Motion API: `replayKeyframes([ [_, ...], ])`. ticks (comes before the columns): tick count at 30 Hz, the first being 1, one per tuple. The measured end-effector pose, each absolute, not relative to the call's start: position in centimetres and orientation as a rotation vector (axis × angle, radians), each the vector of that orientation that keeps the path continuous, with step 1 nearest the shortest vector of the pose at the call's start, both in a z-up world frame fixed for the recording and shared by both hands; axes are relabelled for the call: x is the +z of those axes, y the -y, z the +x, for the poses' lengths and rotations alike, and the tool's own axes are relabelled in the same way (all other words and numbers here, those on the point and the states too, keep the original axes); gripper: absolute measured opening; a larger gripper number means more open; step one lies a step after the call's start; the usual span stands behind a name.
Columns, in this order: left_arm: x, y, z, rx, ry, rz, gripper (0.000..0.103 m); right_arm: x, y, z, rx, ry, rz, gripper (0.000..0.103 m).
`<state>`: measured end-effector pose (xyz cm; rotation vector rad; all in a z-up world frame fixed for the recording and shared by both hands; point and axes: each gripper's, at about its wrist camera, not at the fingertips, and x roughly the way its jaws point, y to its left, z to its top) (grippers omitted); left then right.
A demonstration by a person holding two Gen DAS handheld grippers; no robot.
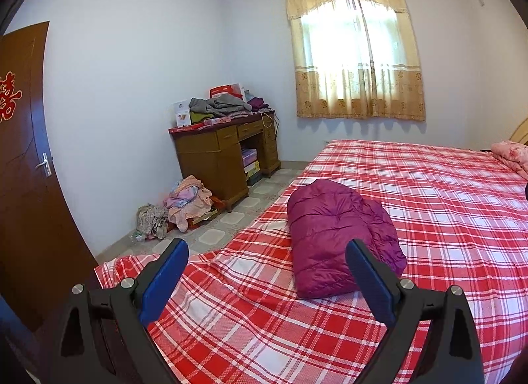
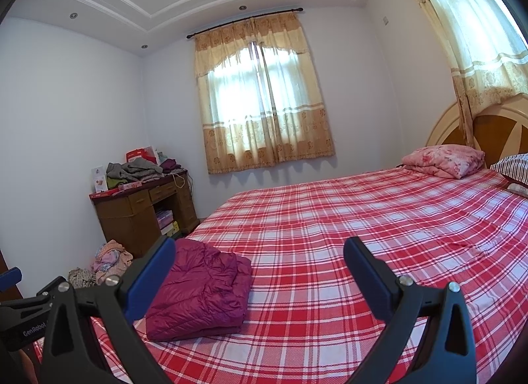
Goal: Fold large clothes
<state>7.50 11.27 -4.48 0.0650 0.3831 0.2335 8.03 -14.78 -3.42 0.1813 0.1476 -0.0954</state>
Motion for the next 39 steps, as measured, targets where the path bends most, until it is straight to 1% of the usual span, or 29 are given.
replayKeyframes([
  [18, -4.6, -13.0, 8.2, 0.190, -0.380, -0.004, 0.097, -4.0, 14.5, 9.2, -0.079, -0.181, 0.180, 0.103],
  [39, -8.1, -14.0, 11.2, 0.221, -0.524, 0.018, 0.097, -5.4, 15.8, 10.6, -0.103, -0.250, 0.215, 0.103],
])
